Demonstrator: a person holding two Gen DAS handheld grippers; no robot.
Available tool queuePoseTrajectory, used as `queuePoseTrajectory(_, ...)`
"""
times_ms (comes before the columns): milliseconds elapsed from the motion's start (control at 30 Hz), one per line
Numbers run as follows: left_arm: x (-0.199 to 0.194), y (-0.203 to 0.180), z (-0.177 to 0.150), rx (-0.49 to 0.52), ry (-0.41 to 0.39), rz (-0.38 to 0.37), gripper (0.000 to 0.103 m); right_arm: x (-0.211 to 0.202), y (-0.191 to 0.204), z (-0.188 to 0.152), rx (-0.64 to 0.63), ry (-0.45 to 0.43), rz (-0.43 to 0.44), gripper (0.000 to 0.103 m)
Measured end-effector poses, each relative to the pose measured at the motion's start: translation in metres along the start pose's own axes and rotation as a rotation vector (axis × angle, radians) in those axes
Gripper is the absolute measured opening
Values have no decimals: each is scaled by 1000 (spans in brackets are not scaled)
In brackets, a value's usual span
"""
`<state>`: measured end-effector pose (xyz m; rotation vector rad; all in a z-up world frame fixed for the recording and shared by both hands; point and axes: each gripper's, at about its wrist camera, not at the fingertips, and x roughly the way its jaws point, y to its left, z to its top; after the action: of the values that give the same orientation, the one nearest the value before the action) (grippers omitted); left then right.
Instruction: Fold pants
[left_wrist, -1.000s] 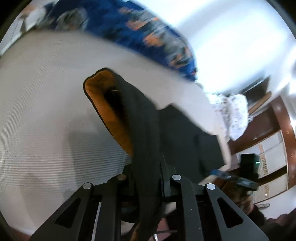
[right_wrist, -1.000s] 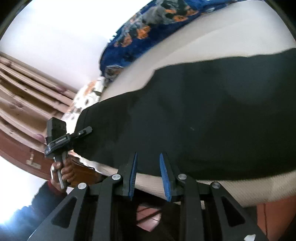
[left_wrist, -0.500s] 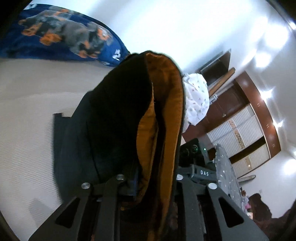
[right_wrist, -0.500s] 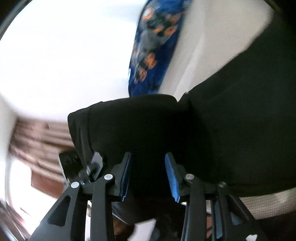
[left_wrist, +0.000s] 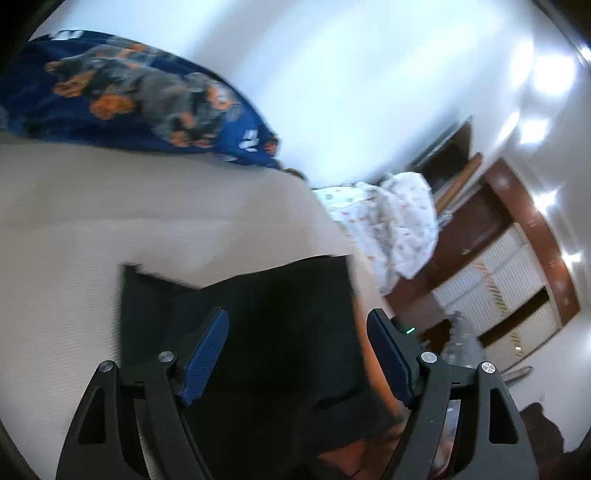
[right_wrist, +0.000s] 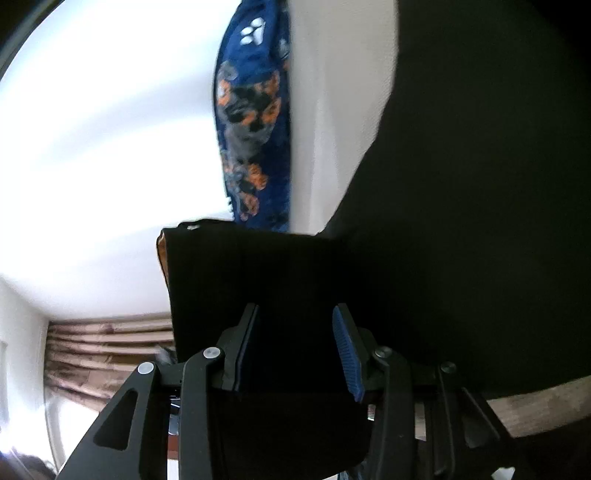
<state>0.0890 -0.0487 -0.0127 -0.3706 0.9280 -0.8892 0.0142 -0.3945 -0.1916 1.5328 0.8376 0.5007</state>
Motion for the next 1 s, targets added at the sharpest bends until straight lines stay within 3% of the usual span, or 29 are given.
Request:
queuePoseTrajectory(167,-43,38,-37,-48,-3,101,78,-17,-17,4,102,15,-36,40)
queuePoseTrajectory(367,-87,64,-75,-91,-51,160,78,-44,-28,11,165,5,-82,44)
queuePoseTrajectory(500,-94,67,-85,-89,-49,188,78,-42,-34,4,207,36,-37,49)
queuePoseTrajectory(567,-93,66,-88,-78,-40,195,78,-49,-32,5,198,8,-28,49)
queuePoseTrajectory(633,-93,63,-90,-69,-41,188,78,-56,-28,8,177,-15,-5,59)
queuePoseTrajectory(667,-92,61,-90,-60,-42,187,78,-56,-25,8,166,-2,9,72)
queuePoseTrajectory(700,-91,60,-90,-53,-40,190,78,-53,-23,6,148,12,-9,77)
queuePoseTrajectory(833,-82,57,-93,-42,-12,195,78,-41,-27,-1,126,33,-58,77)
queuePoseTrajectory(933,-77,55,-95,-33,5,208,78,-27,-11,-5,-29,45,-248,77)
queuePoseTrajectory(967,-76,54,-95,-30,8,213,78,-21,-6,-7,-76,55,-293,69)
queuePoseTrajectory(1000,-75,54,-96,-28,10,218,78,-15,1,-10,-139,64,-346,45)
